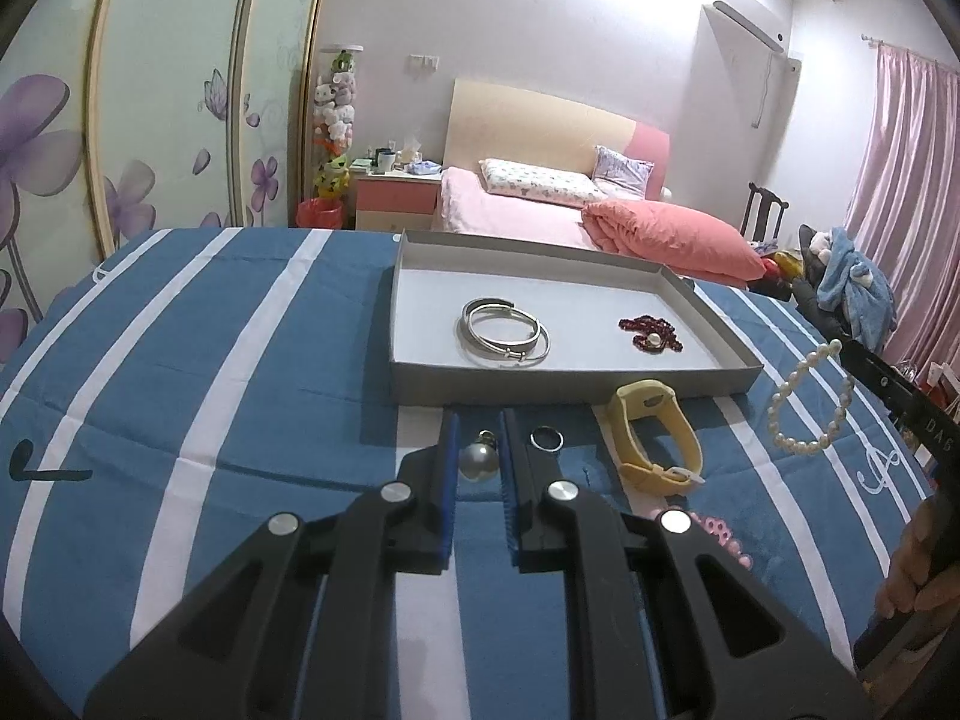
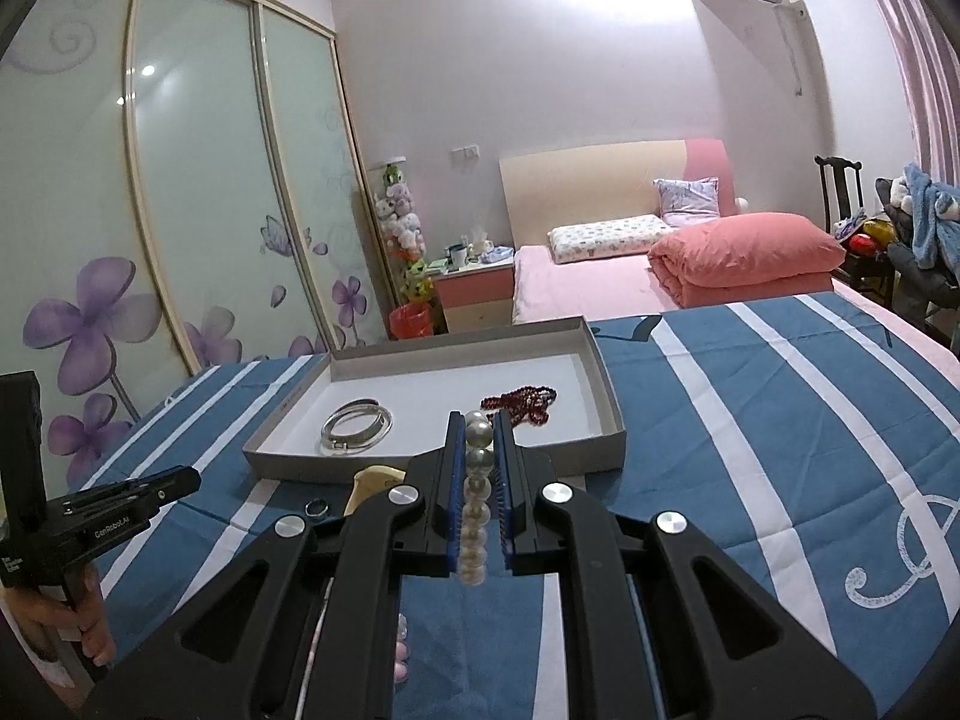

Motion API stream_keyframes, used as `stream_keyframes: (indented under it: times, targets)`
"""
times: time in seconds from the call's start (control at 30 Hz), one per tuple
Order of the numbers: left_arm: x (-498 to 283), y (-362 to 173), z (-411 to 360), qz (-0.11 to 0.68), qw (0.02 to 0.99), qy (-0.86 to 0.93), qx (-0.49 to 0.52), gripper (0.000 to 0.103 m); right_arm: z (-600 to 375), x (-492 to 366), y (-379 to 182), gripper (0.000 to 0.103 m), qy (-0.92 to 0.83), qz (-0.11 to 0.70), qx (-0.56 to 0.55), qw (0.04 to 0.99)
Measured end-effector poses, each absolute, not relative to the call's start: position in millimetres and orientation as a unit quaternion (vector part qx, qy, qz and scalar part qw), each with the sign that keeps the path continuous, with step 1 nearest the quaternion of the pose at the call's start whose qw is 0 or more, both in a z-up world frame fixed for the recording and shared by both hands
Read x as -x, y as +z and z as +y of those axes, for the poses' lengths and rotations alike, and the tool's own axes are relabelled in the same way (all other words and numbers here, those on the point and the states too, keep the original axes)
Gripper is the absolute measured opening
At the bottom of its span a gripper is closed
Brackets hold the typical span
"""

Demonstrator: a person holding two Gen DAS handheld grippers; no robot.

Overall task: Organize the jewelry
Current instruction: 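Lift the white pearl bracelet with the right tool while the left tool lifts the pearl earring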

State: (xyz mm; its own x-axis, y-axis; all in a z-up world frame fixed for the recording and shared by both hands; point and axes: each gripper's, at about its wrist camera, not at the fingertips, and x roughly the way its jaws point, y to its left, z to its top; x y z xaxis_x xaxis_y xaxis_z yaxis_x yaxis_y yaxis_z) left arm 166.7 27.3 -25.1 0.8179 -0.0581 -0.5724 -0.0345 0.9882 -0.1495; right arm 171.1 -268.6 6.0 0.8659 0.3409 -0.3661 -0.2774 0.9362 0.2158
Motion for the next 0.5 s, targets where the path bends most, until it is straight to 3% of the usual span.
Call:
stream_keyframes:
  times: [0.5]
  targets:
    - [-167.2, -22.2, 21.4, 0.283, 0.956, -0.015, 0.079, 0.014, -265.1, -169.8, -1.6, 0.01, 0.157, 0.195, -0.071, 0.966]
